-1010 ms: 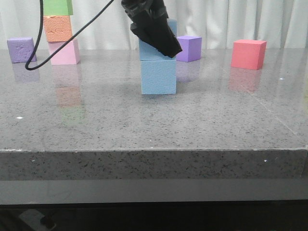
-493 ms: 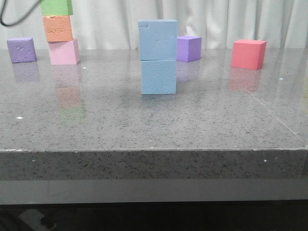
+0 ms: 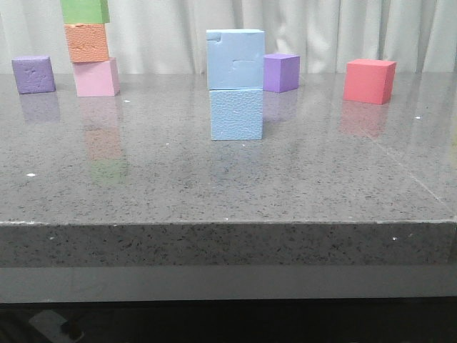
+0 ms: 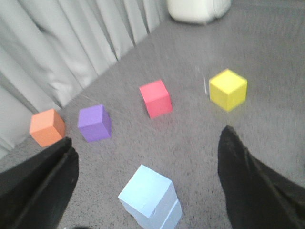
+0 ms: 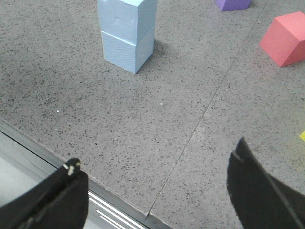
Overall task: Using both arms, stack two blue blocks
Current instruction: 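Withdraw the left gripper upward from the stack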
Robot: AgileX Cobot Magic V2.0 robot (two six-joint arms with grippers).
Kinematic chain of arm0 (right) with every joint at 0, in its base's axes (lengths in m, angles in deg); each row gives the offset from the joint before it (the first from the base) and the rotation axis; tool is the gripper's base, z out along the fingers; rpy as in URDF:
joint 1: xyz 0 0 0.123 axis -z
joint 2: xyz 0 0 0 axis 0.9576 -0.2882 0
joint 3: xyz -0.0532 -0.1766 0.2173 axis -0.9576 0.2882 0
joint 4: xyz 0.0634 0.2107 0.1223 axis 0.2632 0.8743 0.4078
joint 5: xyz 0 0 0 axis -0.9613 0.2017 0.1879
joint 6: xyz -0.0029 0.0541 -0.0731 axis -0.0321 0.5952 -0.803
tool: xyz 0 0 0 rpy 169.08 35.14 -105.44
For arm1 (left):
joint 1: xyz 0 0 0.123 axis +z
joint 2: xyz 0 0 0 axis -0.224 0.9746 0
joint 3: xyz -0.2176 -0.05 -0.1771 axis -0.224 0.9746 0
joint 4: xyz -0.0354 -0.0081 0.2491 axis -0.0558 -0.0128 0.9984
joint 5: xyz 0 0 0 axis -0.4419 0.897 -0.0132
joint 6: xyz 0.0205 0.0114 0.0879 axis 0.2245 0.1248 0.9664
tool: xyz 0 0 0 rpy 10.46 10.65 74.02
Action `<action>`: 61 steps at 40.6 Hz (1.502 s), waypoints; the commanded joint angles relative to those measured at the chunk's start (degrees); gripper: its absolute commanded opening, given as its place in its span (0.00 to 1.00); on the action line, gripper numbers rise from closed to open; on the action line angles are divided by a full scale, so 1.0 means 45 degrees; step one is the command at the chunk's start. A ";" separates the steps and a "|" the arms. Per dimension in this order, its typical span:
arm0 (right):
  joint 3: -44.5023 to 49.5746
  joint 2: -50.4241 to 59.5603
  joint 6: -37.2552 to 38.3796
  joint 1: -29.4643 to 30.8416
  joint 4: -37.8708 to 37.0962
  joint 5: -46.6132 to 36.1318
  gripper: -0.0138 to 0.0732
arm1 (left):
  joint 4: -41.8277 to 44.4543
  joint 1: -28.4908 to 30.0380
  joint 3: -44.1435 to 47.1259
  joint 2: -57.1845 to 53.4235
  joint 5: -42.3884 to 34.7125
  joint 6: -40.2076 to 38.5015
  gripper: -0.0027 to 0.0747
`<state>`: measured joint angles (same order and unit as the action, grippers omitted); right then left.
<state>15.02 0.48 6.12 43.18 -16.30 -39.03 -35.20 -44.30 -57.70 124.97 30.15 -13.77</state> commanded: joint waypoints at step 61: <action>-0.0213 0.0059 -0.0101 0.0083 -0.0159 -0.0975 0.14 | 0.3070 0.0084 1.0867 -0.6984 -0.2970 -0.6080 0.13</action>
<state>15.14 0.48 6.04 43.18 -16.30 -39.45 -20.99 -43.96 -7.50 93.11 21.10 -40.54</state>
